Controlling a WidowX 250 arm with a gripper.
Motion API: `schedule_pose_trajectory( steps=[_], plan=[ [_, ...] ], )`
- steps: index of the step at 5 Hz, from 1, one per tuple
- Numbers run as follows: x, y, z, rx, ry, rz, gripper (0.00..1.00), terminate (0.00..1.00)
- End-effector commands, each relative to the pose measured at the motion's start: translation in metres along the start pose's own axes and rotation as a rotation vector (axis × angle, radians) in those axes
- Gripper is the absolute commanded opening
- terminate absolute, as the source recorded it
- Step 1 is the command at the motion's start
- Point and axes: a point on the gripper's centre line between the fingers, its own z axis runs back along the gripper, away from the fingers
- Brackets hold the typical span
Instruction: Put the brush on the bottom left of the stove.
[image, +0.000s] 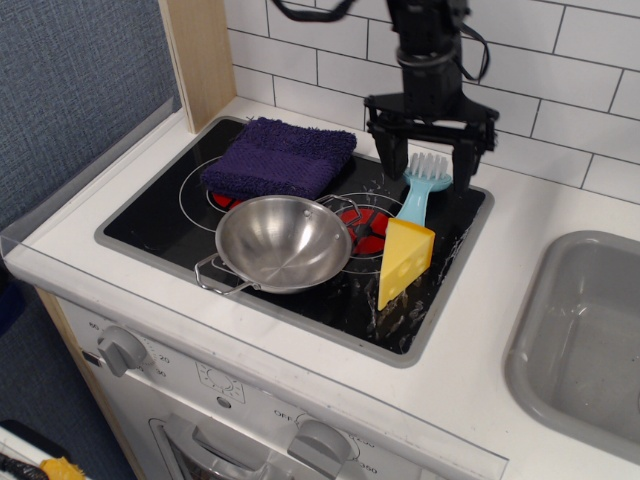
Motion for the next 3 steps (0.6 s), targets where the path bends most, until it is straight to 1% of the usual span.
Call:
schedule_pose_trajectory(
  steps=[1,2,3],
  plan=[
    [0.0,0.003,-0.008,0.098,0.072,-0.021,1.0,0.0],
    [-0.002,0.0,-0.012,0.101,0.081,-0.037,0.0,0.0],
    [0.005,-0.006,0.0,0.073,0.033,-0.067,0.0,0.0]
  ],
)
